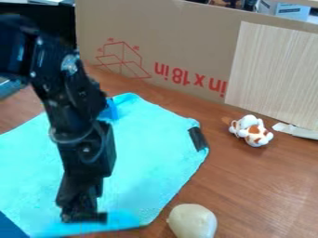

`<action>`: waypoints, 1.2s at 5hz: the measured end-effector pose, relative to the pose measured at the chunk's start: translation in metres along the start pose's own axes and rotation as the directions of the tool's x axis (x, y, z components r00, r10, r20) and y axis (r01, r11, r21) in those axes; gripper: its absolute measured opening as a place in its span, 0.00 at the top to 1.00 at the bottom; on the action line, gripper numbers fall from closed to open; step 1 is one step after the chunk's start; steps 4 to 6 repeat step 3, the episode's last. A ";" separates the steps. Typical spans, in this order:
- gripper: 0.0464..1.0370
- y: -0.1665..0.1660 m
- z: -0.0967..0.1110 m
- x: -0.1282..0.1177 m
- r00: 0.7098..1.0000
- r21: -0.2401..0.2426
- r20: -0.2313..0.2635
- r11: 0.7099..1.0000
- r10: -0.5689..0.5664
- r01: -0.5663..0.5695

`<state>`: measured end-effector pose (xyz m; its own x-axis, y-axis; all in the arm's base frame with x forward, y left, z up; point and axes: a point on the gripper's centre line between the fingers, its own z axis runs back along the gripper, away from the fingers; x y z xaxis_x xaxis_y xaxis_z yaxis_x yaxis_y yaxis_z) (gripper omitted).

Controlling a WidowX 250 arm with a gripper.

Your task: Unfold the cloth from top left to bottom right

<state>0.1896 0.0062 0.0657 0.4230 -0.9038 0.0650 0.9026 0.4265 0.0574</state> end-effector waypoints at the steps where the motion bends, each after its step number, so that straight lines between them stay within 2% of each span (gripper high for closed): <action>1: 0.20 0.003 0.001 -0.004 1.000 -0.042 -0.015 0.999 0.003 -0.004; 2: 0.03 0.013 0.011 -0.008 1.000 -0.073 -0.005 0.997 0.007 -0.008; 3: 0.03 0.053 0.030 -0.023 0.995 -0.064 0.020 0.994 0.093 -0.092; 6: 0.03 0.053 0.030 -0.023 0.995 -0.064 0.020 0.994 0.093 -0.092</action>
